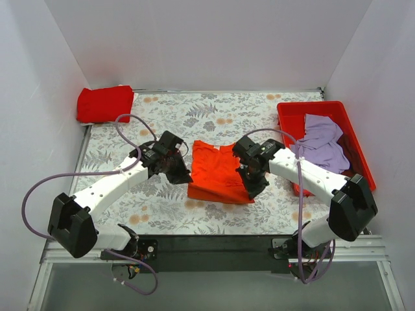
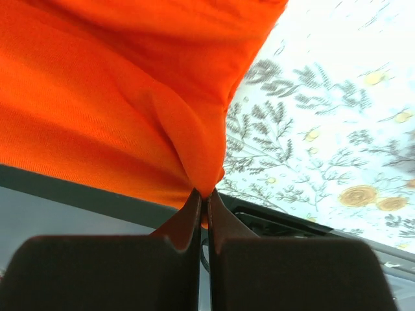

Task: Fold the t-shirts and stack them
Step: Fold the tshirt

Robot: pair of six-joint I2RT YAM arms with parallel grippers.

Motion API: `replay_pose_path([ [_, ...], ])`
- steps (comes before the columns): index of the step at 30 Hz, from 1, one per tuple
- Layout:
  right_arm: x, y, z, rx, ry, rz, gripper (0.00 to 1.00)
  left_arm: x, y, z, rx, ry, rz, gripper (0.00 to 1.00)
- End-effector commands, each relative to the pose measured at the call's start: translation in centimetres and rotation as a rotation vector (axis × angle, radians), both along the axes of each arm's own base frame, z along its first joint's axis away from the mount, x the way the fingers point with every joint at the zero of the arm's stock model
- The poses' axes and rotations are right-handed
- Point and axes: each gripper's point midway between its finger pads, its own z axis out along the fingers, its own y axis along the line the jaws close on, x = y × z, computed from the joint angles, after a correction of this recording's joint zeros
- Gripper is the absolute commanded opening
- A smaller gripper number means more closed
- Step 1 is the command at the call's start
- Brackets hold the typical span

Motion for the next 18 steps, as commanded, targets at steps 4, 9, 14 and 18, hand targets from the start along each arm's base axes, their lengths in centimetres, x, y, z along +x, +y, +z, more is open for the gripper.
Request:
replay_pose_path([
  [4, 4.9, -1.7, 3.1, -0.065, -0.042, 0.029, 0.01, 5.4, 2.2, 1.9, 0.07, -0.127, 0.041, 0.0],
  [9, 9.0, -1.9, 3.5, -0.067, -0.057, 0.013, 0.01, 9.6, 2.3, 2.4, 0.062, -0.179, 0.063, 0.0],
  [14, 12.4, -2.2, 3.4, -0.062, -0.058, -0.018, 0.01, 14.1, 2.7, 1.4, 0.121, -0.216, 0.081, 0.0],
  [18, 15.0, -3.4, 1.8, -0.074, -0.027, -0.057, 0.01, 17.9, 1.9, 0.2, 0.117, -0.249, 0.076, 0.0],
])
